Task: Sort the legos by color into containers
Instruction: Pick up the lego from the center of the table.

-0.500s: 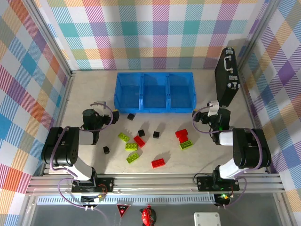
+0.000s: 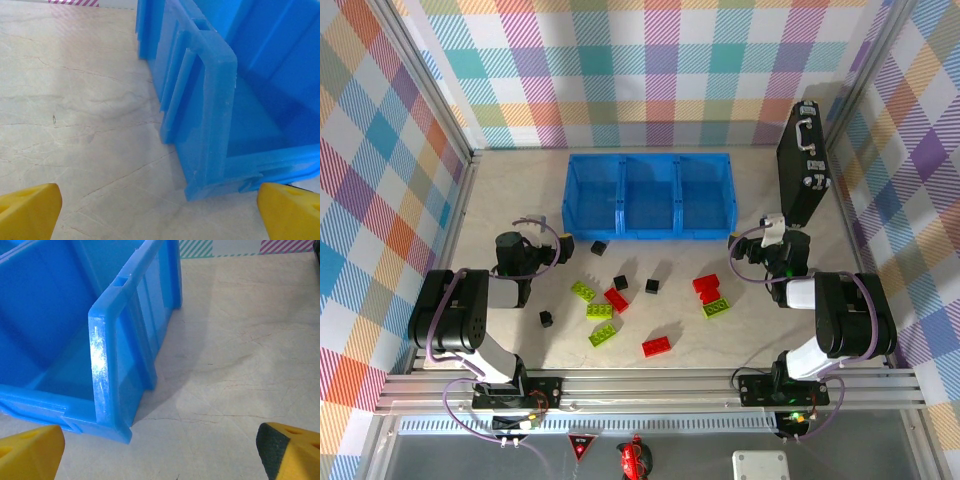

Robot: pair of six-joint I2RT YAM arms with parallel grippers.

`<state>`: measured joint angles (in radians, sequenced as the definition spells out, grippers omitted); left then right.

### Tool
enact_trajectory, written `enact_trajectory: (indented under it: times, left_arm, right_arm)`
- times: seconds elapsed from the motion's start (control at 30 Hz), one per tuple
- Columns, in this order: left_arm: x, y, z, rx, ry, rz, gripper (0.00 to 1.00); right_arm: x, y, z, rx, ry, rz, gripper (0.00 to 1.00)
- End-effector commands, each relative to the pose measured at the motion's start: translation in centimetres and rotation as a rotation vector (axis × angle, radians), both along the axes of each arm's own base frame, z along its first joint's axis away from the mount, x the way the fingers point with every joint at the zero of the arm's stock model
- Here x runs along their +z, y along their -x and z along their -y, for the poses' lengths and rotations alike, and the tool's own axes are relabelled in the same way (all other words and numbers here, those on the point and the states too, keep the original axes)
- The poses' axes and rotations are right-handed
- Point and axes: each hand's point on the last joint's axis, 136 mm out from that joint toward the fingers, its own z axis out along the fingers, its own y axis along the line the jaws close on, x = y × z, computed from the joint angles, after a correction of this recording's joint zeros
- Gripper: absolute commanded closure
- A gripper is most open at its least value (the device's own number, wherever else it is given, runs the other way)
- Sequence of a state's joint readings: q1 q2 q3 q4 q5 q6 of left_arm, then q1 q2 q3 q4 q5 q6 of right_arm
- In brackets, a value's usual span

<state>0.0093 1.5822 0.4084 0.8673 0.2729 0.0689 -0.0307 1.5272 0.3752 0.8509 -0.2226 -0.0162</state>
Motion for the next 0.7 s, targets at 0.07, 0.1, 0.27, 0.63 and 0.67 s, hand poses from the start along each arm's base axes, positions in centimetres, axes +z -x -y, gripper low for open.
enact_trajectory:
  times: [0.07,0.1,0.27,0.63,0.67]
  left_arm:
    - [0.3,0.2,0.3,-0.029,-0.003,0.026,0.0]
    - [0.4,0.2,0.3,-0.03,-0.003,0.026,0.0]
    - [0.3,0.2,0.3,-0.03,-0.003,0.026,0.0]
    - [0.4,0.2,0.3,-0.03,-0.003,0.027,0.0]
    - [0.4,0.2,0.3,-0.029,-0.003,0.026,0.0]
  right_arm:
    - [0.8,-0.5,-0.4,0.033,0.005,0.028,0.01]
    - [0.8,-0.5,-0.4,0.033,0.005,0.027,0.01]
    - [0.7,-0.5,-0.4,0.031,0.003,0.026,0.01]
    - [0.5,-1.1,1.0,-0.057,0.006,0.0,0.01]
    - [0.5,-1.1,1.0,-0.058,0.006,0.001,0.01]
